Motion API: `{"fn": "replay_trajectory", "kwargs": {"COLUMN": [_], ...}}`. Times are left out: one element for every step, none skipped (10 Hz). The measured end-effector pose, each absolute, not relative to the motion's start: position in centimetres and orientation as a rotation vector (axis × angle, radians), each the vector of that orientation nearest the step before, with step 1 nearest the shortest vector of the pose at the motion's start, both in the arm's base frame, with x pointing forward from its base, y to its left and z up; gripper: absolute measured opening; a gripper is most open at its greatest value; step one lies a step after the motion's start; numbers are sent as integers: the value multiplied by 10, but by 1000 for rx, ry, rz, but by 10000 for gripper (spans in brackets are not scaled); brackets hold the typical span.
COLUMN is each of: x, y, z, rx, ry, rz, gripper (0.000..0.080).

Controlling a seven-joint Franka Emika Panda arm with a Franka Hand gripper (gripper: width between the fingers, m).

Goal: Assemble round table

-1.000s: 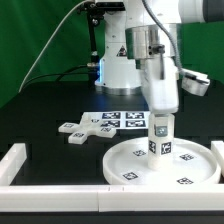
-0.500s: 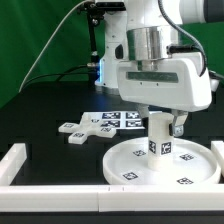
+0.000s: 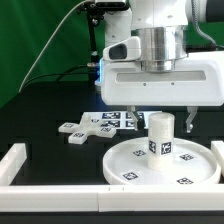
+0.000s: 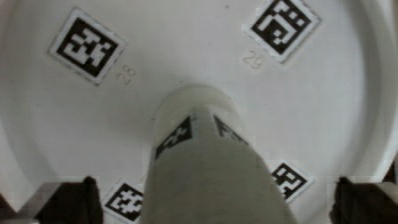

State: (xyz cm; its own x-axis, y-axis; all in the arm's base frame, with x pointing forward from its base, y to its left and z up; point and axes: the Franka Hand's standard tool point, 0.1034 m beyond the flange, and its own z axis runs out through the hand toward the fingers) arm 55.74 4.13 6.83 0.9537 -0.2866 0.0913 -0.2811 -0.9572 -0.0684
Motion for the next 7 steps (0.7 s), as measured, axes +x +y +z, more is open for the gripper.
{"fn": "replay_trajectory", "kwargs": {"x": [557,558,561,561,561,561,561], "y": [40,39,39,38,36,34,32], "z": [68,68,71,70,70,70,70], "rx": [-3071,-3096,-3132,-3135,-3136,-3135,-3133], "ry": [354,219,-120,-297,-381,-458,-533], "rz": [-156,-158,-190,-198,-195,-190,-186], "gripper": [649,649,649,649,649,649,649]}}
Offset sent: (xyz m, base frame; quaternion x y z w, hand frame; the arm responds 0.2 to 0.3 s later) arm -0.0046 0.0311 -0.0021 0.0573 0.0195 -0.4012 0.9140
